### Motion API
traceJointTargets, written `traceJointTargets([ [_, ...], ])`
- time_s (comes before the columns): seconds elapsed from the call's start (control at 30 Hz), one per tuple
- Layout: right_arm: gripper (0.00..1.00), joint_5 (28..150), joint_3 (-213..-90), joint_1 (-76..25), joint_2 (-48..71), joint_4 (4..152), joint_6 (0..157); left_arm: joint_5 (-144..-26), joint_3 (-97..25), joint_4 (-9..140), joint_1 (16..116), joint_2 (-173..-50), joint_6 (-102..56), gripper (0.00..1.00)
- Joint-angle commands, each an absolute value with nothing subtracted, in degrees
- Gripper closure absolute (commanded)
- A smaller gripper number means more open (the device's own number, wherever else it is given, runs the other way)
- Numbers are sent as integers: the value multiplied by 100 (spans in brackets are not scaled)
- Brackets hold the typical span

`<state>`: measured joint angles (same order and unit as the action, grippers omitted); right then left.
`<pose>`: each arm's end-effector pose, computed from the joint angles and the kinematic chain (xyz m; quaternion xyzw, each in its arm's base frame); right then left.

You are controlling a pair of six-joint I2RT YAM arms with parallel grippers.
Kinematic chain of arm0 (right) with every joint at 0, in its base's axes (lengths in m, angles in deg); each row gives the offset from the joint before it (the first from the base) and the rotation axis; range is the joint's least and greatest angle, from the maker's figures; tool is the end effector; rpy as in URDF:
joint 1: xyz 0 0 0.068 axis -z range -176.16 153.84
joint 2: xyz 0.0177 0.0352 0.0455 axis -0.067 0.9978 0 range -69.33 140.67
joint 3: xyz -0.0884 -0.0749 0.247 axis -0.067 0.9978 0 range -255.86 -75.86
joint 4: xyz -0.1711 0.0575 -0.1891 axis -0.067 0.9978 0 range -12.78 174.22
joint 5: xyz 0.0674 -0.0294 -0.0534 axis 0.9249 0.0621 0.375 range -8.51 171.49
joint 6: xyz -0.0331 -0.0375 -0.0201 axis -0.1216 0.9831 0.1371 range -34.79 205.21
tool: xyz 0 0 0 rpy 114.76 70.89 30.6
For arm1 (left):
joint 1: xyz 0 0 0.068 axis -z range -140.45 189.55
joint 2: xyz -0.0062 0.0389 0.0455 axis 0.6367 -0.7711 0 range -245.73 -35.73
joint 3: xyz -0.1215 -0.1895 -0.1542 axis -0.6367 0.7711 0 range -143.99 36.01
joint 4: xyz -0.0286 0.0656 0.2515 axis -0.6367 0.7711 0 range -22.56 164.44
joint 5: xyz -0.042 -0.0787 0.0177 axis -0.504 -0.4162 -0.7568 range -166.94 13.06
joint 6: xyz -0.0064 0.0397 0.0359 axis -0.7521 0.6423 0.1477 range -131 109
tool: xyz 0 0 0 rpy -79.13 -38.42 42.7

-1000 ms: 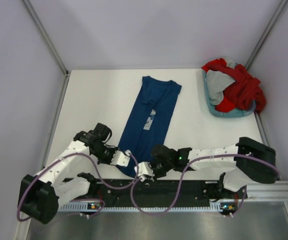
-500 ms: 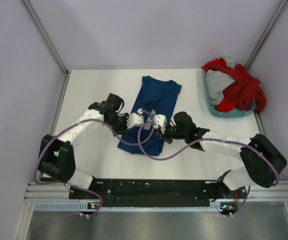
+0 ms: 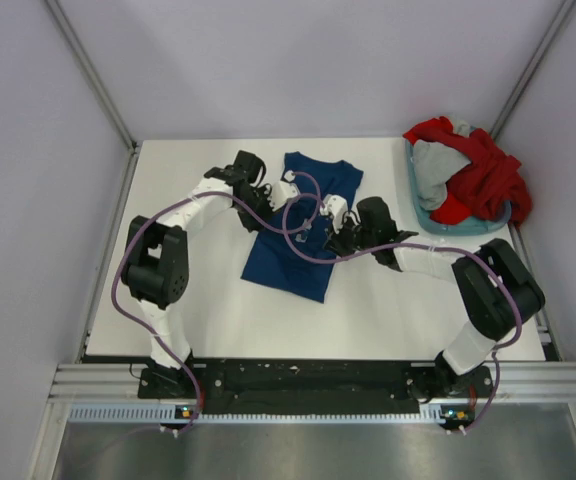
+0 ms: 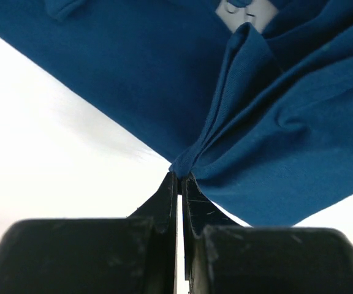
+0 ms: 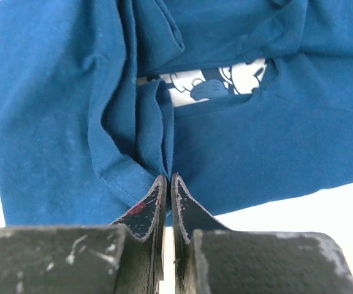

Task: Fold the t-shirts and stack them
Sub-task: Fold the folded rectangular tshirt in 1/3 of the way

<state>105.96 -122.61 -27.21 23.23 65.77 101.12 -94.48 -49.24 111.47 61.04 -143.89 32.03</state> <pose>0.2779 0.1847 0.1834 -0.4350 0.7534 0.2459 0.4274 0.3624 -0.1542 0.2251 0.5427 0.8026 -0.1099 0.2220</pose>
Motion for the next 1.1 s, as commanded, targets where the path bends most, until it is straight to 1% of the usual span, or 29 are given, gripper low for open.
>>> traceJointTargets([
  [0.0,100,10681,-12649,-2490,2656,6386,9629,-9312,-5407,11280,6038,-14717,2899,100],
  [0.17,100,10751,-12737,-2227,2875,6263,9190,-9109,-5460,11104,6020,-14884,2750,100],
  [0.33,100,11094,-12737,-1814,3209,5841,8296,-9030,-5574,11183,6020,-15104,2794,100],
  [0.5,100,11181,-12886,-1734,3394,5946,8302,-8925,-5697,11174,6029,-15280,2776,100],
  [0.7,100,11112,-12930,-1585,3544,5788,7942,-8775,-5732,10928,6020,-15324,2671,100],
  [0.73,98,11120,-12922,-1559,3561,5779,7898,-8706,-5741,10841,6029,-15332,2618,100],
  [0.77,93,11111,-12939,-1524,3562,5797,7897,-8618,-5750,10736,6020,-15350,2514,95],
  [0.8,90,11085,-12974,-1497,3570,5832,7915,-8504,-5776,10647,6029,-15376,2443,84],
  [0.87,82,11059,-13061,-1444,3570,5884,7941,-8293,-5881,10471,6029,-15420,2267,69],
  [0.9,74,11050,-13123,-1392,3562,5920,7941,-8170,-5934,10393,6029,-15429,2179,65],
  [0.93,72,11032,-13150,-1339,3527,5937,7924,-8003,-6013,10279,6020,-15438,2048,60],
  [1.0,68,10997,-13150,-1242,3326,5964,7967,-7748,-6171,10094,6011,-15386,1872,55],
  [1.07,64,10945,-13106,-1242,2992,6165,8283,-7501,-6330,10075,5985,-15263,1810,55],
])
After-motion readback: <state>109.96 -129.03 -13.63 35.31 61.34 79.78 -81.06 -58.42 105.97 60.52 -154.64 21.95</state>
